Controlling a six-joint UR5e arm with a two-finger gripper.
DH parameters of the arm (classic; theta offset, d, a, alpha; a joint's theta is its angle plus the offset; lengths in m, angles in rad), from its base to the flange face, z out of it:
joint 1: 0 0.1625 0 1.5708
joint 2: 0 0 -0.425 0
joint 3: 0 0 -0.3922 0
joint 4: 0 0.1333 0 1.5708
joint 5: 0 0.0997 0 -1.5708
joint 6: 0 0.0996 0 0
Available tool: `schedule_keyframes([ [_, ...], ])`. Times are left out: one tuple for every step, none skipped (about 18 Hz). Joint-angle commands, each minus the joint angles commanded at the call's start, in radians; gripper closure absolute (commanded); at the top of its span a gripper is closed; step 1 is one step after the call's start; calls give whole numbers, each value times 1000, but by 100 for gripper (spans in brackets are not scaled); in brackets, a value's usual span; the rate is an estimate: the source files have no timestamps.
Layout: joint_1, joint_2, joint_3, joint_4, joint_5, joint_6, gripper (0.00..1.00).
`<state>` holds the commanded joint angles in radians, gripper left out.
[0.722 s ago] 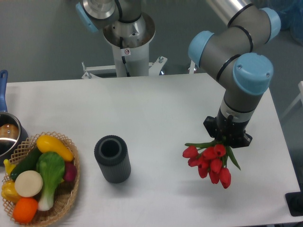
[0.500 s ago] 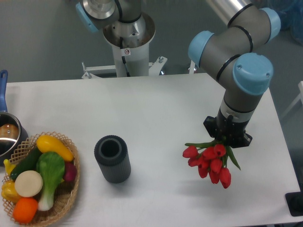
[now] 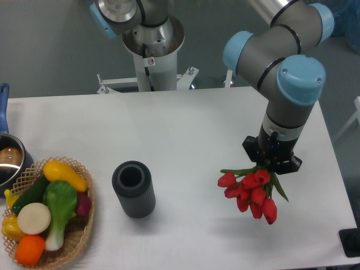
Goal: Insert the flowers into the vase
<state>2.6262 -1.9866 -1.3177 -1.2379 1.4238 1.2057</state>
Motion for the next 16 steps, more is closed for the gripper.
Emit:
schedule_keyframes([
  [0, 17, -5, 0, -56, -5, 94],
  [2, 29, -6, 2, -103, -8, 94],
  [2, 37, -8, 2, -146, -8, 94],
  [0, 41, -12, 8, -181, -8, 94],
  [-2, 55, -21, 18, -218, -9, 94],
  [0, 75, -38, 34, -262, -15, 94],
  [5, 97, -66, 52, -326, -31, 94],
  [9, 123, -102, 75, -397, -38, 94],
  [21, 155, -142, 109, -457, -40, 94],
  [37, 187, -184, 139, -506, -40, 94],
  [46, 218, -216, 158, -547, -40, 94],
  [52, 244, -242, 172, -586, -38, 94],
  [60, 265, -264, 176, -626, -38, 94],
  [64, 282, -271, 176, -670, -40, 94],
  [67, 296, -279, 175, -718, -44, 93],
  [78, 308, -294, 175, -768, -60, 93],
])
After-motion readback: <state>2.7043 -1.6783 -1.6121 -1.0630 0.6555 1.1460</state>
